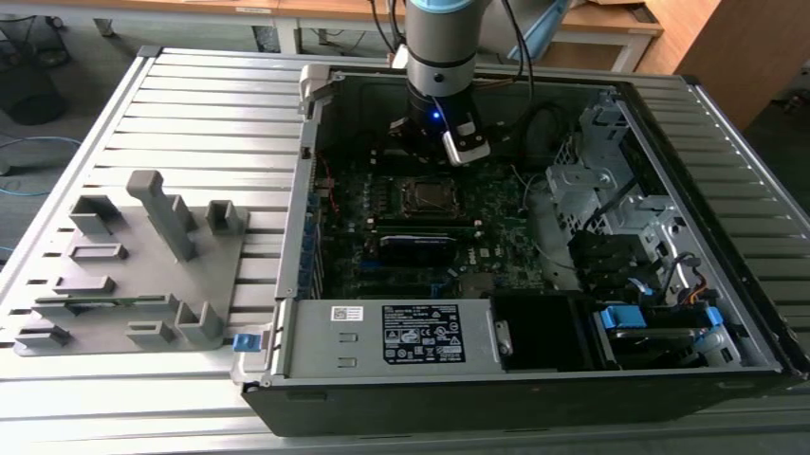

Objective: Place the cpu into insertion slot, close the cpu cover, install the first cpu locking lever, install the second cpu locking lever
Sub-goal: 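Install the first cpu locking lever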

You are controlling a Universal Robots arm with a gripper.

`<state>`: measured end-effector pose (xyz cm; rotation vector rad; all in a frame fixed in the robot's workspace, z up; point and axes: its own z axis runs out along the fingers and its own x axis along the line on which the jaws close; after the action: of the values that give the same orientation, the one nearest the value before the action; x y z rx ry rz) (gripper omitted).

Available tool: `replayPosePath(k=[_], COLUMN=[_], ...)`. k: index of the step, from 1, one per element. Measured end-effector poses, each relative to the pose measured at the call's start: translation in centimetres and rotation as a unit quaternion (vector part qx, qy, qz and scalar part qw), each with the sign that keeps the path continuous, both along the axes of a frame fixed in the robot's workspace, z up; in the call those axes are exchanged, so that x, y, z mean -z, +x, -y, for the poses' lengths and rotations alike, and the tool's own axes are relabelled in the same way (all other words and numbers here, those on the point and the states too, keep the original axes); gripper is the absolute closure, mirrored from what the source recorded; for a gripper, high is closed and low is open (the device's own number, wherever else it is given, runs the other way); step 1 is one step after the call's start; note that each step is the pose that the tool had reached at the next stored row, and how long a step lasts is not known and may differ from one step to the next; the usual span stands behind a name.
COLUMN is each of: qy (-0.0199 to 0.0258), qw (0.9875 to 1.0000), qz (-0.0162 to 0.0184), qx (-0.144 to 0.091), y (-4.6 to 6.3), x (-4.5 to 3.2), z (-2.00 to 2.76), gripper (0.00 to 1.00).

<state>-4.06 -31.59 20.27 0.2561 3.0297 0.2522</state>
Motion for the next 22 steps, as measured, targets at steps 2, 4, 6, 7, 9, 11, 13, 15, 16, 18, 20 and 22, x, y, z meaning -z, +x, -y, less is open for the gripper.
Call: replayPosePath(k=[2,4,6,7,9,11,13,15,16,18,20,22], qy=[-0.0001,-0.0001,0.0000,0.0000,0.0000,0.0000,-0.0001,-0.0001,-0.0001,-0.0002,-0.0005,-0.0016], qw=[1.0000,1.0000,1.0000,1.0000,1.0000,1.0000,1.0000,1.0000,0.9999,0.9999,0.9998,0.9998], qz=[-0.0001,-0.0001,0.0000,0.0000,-0.0001,-0.0001,-0.0001,0.0000,-0.0001,0.0000,0.0000,0.0000], qx=[0.000,0.000,0.000,0.000,0.001,0.002,0.005,0.008,0.010,0.014,0.018,0.021], y=[0.00,0.00,0.00,0.00,0.00,0.00,0.00,0.00,0.00,0.00,0.01,0.00], x=[-0.01,-0.01,0.00,0.00,0.00,0.01,0.02,0.05,0.06,0.10,0.14,0.16], z=[-0.07,-0.11,-0.14,-0.15,-0.17,-0.17,-0.18,-0.18,-0.18,-0.17,-0.17,-0.16], gripper=[0.89,0.89,0.89,0.89,0.89,0.89,0.89,0.89,0.89,0.89,0.89,0.89])
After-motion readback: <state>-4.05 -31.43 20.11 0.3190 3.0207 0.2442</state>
